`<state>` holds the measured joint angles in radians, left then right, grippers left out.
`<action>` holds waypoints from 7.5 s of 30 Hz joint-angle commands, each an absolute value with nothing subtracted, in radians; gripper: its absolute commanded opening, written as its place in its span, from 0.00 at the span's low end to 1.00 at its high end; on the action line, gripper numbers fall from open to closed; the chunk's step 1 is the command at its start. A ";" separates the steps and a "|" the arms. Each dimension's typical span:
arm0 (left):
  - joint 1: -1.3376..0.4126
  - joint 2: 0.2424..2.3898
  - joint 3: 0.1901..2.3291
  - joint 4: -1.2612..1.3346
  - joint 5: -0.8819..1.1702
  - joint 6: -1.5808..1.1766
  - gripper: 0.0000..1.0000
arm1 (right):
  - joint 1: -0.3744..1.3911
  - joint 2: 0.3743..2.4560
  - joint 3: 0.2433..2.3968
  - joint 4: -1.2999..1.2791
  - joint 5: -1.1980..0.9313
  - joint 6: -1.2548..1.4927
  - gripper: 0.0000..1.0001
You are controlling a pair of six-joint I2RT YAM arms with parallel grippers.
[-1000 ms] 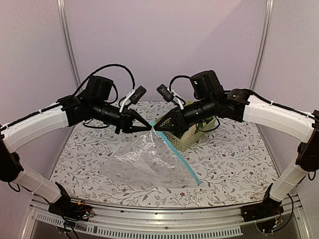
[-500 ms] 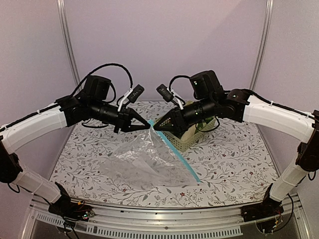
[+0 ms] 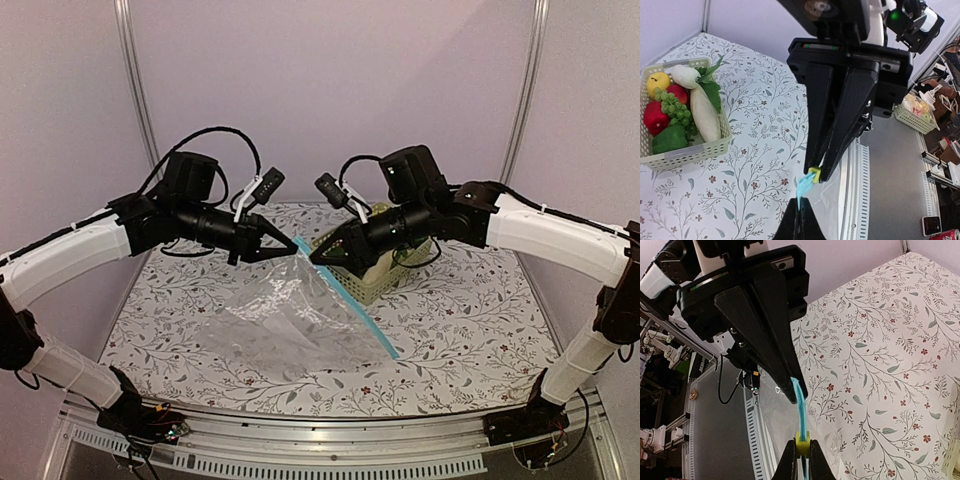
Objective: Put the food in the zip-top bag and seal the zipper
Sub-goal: Unzip the zipper from the zipper food storage bag, then pass from the left arm to the right
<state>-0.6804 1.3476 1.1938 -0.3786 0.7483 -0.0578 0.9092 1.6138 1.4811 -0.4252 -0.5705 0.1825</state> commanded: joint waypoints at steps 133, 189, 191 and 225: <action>-0.308 1.201 1.095 -0.267 0.315 -0.233 0.00 | 0.941 1.649 1.365 -0.541 -0.445 0.183 0.00; -0.534 1.307 1.150 -0.321 0.923 -0.045 0.00 | 0.985 1.549 1.330 -0.374 -0.334 0.244 0.44; -0.535 1.308 1.150 -0.321 0.925 -0.046 0.00 | 0.986 1.550 1.330 -0.371 -0.334 0.244 0.41; -0.534 1.154 1.077 -0.248 0.496 -0.053 0.68 | 1.081 1.617 1.450 -0.267 -0.199 0.366 0.00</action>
<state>-0.5259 1.2476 1.1179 -0.3061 0.6689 -0.0578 1.0687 1.6249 1.4101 -0.3050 -0.3180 0.3119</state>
